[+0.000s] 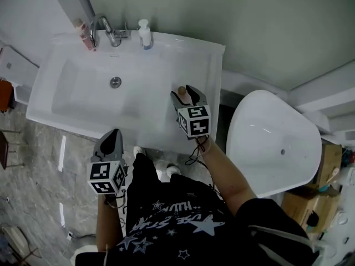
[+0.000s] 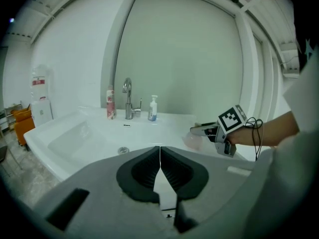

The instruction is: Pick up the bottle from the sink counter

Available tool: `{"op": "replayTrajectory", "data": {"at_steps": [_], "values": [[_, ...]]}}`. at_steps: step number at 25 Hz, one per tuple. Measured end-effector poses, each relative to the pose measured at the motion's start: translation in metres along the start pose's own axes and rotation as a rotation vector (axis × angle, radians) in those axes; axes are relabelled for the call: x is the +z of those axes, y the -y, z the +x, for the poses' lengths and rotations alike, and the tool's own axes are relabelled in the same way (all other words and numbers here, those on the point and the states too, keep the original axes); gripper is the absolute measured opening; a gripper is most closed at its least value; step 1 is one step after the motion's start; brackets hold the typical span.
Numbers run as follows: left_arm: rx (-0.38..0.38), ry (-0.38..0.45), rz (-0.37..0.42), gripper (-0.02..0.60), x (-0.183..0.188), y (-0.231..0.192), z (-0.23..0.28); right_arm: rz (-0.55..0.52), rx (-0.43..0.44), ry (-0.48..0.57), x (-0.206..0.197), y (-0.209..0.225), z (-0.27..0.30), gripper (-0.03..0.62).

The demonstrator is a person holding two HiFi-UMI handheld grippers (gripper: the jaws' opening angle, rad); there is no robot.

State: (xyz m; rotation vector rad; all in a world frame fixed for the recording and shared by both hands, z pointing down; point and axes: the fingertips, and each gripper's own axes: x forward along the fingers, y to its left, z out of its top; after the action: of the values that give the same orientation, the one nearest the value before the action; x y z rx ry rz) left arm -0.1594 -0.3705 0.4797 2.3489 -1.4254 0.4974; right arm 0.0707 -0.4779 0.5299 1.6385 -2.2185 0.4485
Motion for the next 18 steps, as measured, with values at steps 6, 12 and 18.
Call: {"op": "replayTrajectory", "data": {"at_steps": [6, 12, 18], "values": [[-0.102, -0.014, 0.032, 0.02, 0.016, -0.018, 0.041, -0.039, -0.078, -0.009, 0.001, 0.001, 0.01, 0.178], [-0.155, -0.03, 0.034, 0.02, 0.017, -0.022, 0.063, -0.035, -0.107, 0.0, 0.003, 0.003, 0.012, 0.137], [-0.16, -0.05, 0.04, 0.02, 0.009, -0.023, 0.064, -0.026, -0.114, -0.014, 0.002, 0.004, 0.012, 0.133]]}}
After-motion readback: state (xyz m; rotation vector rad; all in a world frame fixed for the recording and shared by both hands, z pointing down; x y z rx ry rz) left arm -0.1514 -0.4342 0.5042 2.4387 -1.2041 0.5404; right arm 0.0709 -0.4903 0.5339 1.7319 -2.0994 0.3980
